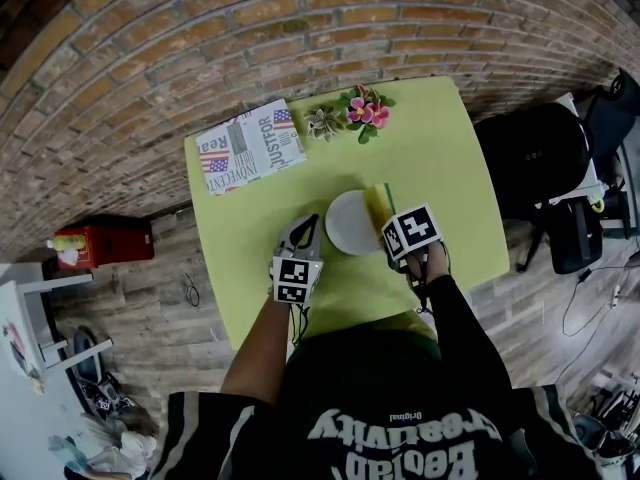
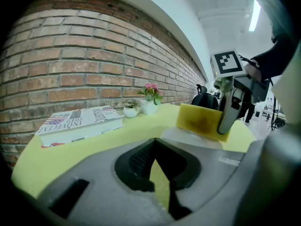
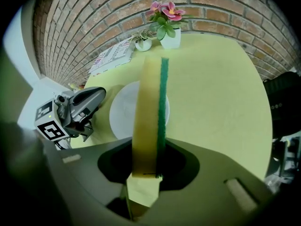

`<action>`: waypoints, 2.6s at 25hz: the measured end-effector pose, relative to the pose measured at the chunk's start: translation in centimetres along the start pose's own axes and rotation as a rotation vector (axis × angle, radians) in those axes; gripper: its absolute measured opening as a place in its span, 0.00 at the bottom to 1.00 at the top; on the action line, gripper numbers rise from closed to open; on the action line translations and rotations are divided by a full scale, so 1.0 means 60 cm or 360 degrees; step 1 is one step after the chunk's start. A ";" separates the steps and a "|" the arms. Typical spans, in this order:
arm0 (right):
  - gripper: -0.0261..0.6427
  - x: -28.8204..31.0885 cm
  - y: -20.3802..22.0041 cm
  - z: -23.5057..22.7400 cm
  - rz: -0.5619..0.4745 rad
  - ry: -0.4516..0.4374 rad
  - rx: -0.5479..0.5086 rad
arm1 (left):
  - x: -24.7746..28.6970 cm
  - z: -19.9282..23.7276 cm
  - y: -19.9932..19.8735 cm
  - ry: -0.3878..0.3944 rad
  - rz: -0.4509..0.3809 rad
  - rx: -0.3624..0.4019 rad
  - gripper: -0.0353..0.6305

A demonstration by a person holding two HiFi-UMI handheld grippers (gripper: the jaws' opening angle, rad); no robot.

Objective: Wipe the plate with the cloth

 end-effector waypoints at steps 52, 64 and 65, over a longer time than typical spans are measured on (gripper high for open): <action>0.24 0.042 -0.033 0.140 0.0032 -0.0282 -0.0265 | -0.003 -0.010 0.002 0.0094 -0.0001 0.0047 0.06; 0.23 0.038 -0.029 0.129 0.0050 -0.0249 -0.0194 | -0.005 -0.009 0.003 0.0101 0.0006 0.0046 0.06; 0.23 0.038 -0.028 0.127 0.0049 -0.0246 -0.0188 | -0.004 -0.010 0.003 0.0102 0.0006 0.0047 0.06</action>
Point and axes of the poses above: the fingertips, and each gripper's own axes: x forward along the fingers, z to its left, y out of its underside, the point moved 1 cm from there along -x, backward along the fingers, and after that the axes turned 12 degrees about -x, right-handed, at the moved point
